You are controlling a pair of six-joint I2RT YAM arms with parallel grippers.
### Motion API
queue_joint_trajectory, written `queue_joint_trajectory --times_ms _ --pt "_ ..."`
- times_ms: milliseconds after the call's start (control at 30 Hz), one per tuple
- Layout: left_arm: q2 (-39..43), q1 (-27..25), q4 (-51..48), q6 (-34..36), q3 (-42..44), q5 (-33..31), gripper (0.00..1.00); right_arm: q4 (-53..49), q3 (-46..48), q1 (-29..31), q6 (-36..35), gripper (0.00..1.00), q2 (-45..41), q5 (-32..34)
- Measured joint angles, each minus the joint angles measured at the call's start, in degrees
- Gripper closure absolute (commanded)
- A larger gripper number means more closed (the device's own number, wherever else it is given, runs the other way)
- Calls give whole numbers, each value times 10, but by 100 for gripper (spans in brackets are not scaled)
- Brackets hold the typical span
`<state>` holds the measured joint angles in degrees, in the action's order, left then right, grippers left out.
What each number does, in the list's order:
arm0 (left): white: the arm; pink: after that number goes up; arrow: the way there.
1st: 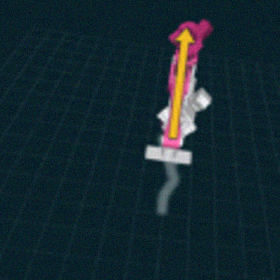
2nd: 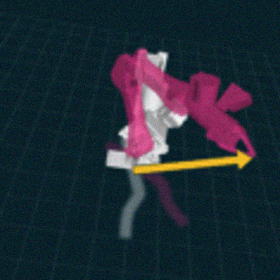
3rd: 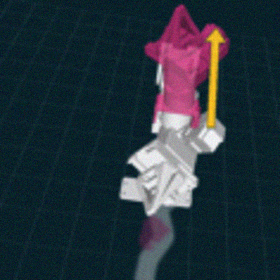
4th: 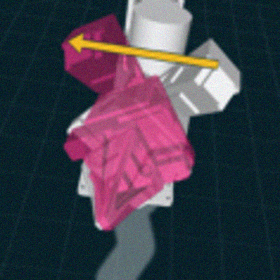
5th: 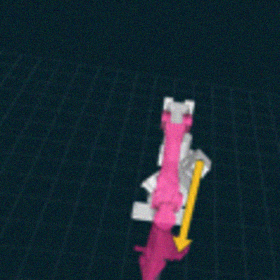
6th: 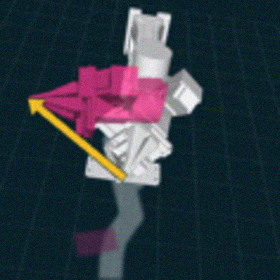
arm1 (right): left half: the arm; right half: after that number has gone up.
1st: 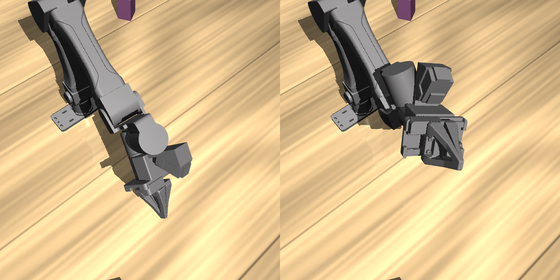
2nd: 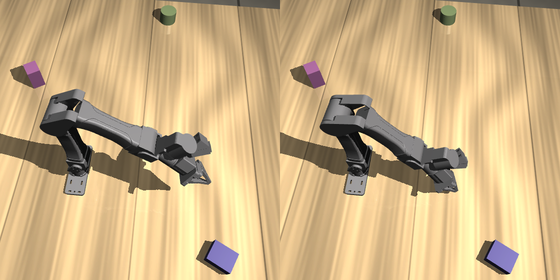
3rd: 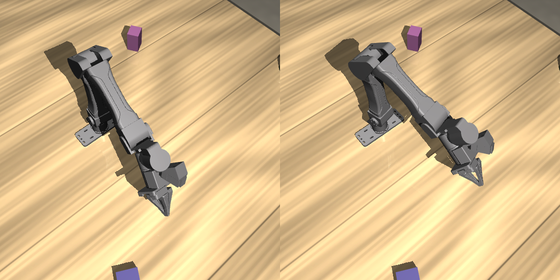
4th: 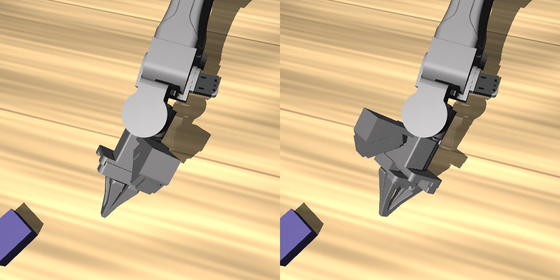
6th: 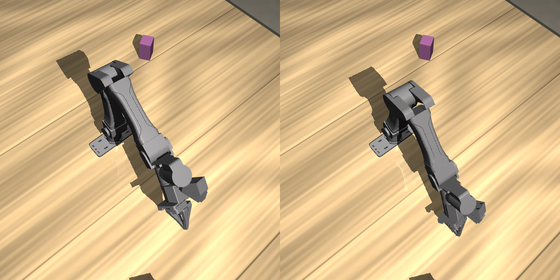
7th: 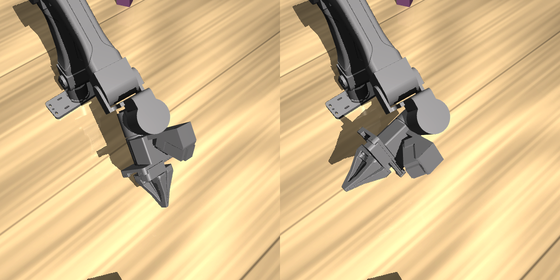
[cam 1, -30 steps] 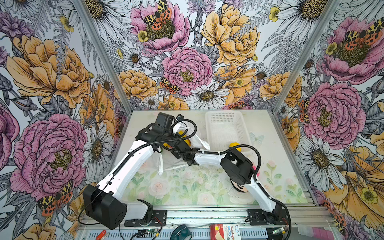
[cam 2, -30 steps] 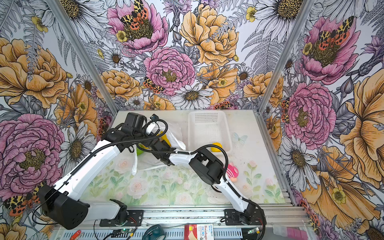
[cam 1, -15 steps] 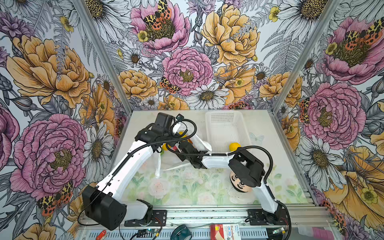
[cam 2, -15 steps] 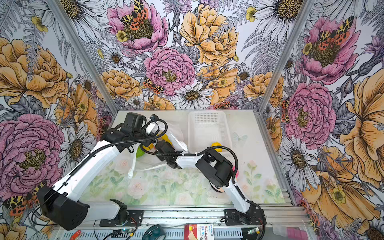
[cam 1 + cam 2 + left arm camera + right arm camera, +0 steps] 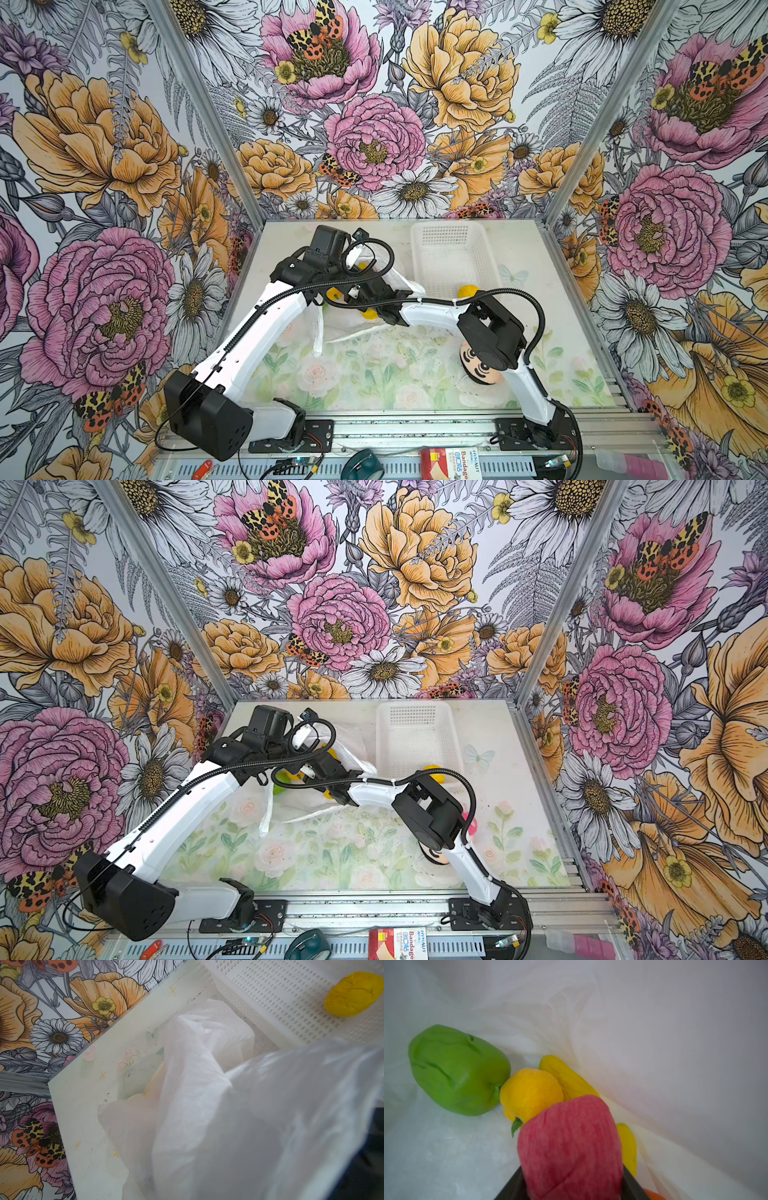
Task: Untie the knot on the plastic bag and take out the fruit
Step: 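Grasp the pink fruit with the right gripper inside the bag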
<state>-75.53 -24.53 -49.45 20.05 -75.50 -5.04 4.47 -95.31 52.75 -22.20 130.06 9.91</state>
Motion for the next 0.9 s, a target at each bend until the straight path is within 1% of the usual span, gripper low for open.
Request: queue_joint_trajectory --times_ms 33,133,267,367,467,600,700,900 --pt "1 0 0 0 0 0 100 -7 -16 -2 -12 95 8 -2" --pt "2 0 1 0 0 -1 100 -17 -52 -12 -51 99 32 -1" --pt "6 0 2 0 0 1 100 -28 -90 -22 -100 99 80 12" --pt "8 -1 2 0 0 4 100 -30 -122 -26 -140 100 118 32" --pt "8 0 2 0 0 4 100 -27 -181 -26 -188 100 154 61" --pt "9 1 2 0 0 4 100 4 -244 -22 -247 100 203 97" --pt "9 3 2 0 0 5 100 38 -256 -20 -282 100 217 110" --pt "15 11 2 -1 0 17 100 98 -310 -20 -328 100 264 145"
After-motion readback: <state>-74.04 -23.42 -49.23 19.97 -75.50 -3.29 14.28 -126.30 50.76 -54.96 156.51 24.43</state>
